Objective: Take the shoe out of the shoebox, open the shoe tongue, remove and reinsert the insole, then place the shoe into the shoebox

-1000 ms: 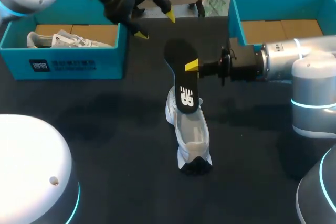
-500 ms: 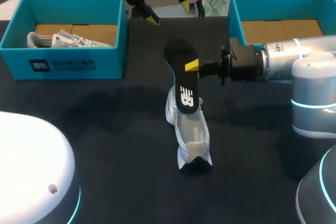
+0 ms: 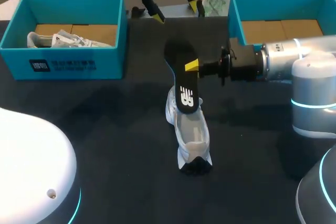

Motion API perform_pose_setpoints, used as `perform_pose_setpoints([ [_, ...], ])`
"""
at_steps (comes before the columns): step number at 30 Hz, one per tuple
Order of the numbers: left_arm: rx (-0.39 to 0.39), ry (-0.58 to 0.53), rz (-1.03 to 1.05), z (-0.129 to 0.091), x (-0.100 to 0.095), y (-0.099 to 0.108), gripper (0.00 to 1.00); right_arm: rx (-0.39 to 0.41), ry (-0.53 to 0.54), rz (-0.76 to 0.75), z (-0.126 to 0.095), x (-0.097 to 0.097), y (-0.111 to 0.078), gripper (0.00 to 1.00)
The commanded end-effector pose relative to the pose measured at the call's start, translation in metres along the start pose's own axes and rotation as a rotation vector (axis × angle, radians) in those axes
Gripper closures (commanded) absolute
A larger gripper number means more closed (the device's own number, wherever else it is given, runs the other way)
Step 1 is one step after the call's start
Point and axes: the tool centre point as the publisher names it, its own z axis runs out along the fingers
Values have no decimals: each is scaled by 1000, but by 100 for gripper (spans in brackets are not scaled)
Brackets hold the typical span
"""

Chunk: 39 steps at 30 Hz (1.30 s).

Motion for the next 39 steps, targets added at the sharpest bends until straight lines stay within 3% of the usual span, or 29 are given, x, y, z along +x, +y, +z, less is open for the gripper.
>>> perform_pose_setpoints([
  [1, 8, 46, -9, 3, -8, 8, 0, -3, 1, 0, 1, -1, 0, 100],
  [16, 12, 155, -35, 17, -13, 6, 0, -3, 1, 0, 1, -1, 0, 100],
  [25, 28, 148, -109, 13, -12, 8, 0, -3, 1, 0, 1, -1, 0, 100],
  [30, -37, 86, -97, 0, -15, 1, 0, -3, 1, 0, 1, -1, 0, 100],
  [35, -152, -72, -92, -17, -10, -8, 0, -3, 1, 0, 1, -1, 0, 100],
  [39, -192, -244, -123, -18, 4, -16, 0, -3, 1, 0, 1, -1, 0, 100],
])
